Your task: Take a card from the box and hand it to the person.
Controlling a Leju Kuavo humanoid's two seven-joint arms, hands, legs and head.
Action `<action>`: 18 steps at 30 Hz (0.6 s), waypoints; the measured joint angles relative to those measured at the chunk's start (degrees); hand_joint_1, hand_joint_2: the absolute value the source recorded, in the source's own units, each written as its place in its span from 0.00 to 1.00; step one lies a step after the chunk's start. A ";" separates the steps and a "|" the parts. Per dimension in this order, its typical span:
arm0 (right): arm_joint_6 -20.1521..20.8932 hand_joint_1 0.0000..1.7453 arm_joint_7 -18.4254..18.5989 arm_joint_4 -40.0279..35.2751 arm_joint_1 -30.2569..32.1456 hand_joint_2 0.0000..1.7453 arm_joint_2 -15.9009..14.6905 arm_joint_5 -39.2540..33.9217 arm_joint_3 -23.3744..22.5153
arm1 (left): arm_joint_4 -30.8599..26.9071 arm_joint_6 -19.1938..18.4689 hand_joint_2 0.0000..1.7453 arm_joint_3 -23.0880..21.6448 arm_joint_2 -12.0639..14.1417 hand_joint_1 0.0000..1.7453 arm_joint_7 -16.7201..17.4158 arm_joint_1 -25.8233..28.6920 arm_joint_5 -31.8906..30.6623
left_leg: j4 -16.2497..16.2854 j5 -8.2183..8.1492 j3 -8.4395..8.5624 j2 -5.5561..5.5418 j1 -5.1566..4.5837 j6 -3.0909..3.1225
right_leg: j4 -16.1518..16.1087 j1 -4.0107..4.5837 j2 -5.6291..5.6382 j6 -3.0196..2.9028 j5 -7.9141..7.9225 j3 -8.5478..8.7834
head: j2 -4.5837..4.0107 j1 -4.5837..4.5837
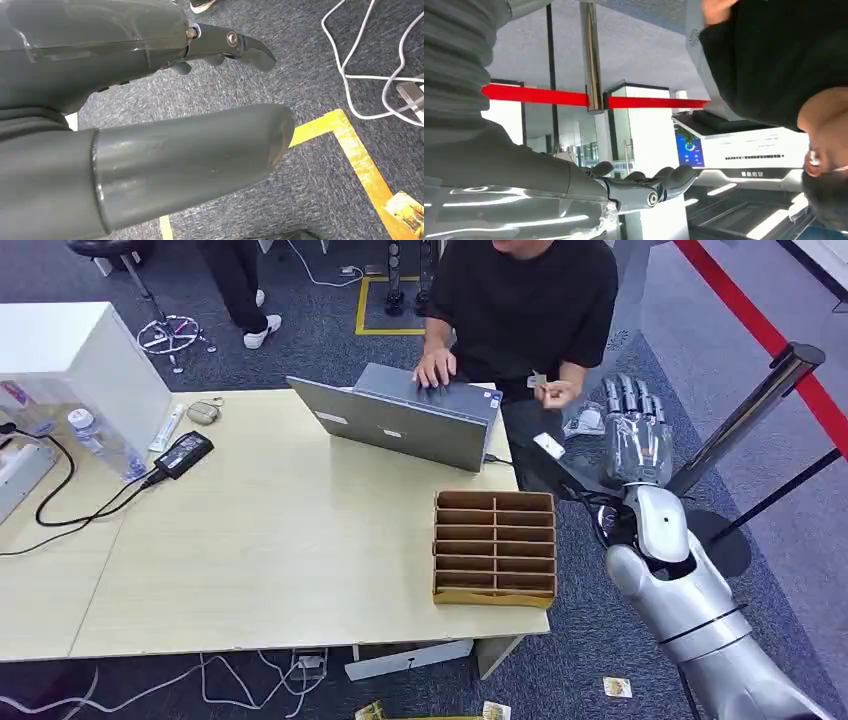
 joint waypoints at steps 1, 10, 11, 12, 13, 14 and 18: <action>0.00 0.00 0.00 0.11 0.00 1.00 0.04 0.00 0.00 | 0.00 0.00 0.00 0.00 0.00 0.00 0.00 0.00 0.00 | 0.00 0.00 0.00 0.00 0.00 0.00 | 0.00 0.00 0.00 0.00 0.00 0.00 | 0.00 0.02; 0.00 0.00 0.00 0.22 0.01 1.00 0.31 0.00 0.00 | 0.00 0.00 0.00 -0.02 0.00 0.00 -0.02 0.00 0.00 | 0.00 0.00 0.00 0.00 0.00 0.00 | 0.00 0.00 0.00 0.00 0.00 0.00 | 0.00 0.00; 0.00 0.00 0.04 0.28 0.02 1.00 0.35 -0.04 0.00 | 0.00 0.00 0.00 0.00 0.00 0.00 -0.04 0.00 0.00 | 0.00 0.00 0.00 0.00 0.00 0.00 | 0.00 0.00 0.00 0.00 0.00 0.00 | 0.00 0.00; -0.04 0.00 0.09 0.28 0.06 1.00 0.37 -0.09 0.00 | 0.00 0.00 0.00 0.00 0.00 0.00 -0.09 0.00 0.00 | 0.00 0.00 0.00 0.00 0.00 0.00 | 0.00 0.00 0.00 0.00 0.00 0.00 | 0.00 0.00; -0.22 0.00 0.11 0.28 0.12 1.00 0.39 -0.11 0.00 | 0.00 0.00 0.00 -0.02 0.00 0.00 -0.11 0.01 0.02 | 0.00 0.00 0.00 0.00 0.00 0.00 | 0.00 0.00 0.00 0.00 0.00 0.00 | 0.00 0.00; -0.52 0.00 0.11 0.26 0.20 1.00 0.44 -0.13 0.00 | 0.00 0.00 0.00 -0.02 0.00 0.00 -0.15 0.01 0.04 | 0.00 0.00 0.00 0.00 0.00 0.00 | 0.00 0.00 0.00 0.00 0.00 0.00 | 0.00 0.00; -6.35 0.00 -0.68 -0.51 1.47 1.00 0.68 -2.39 -0.13 | 0.00 0.02 0.00 0.00 0.00 0.00 0.04 0.02 0.24 | 0.00 0.00 0.00 -0.01 0.00 0.00 | 0.00 0.00 -0.01 0.00 0.00 0.01 | 0.00 0.00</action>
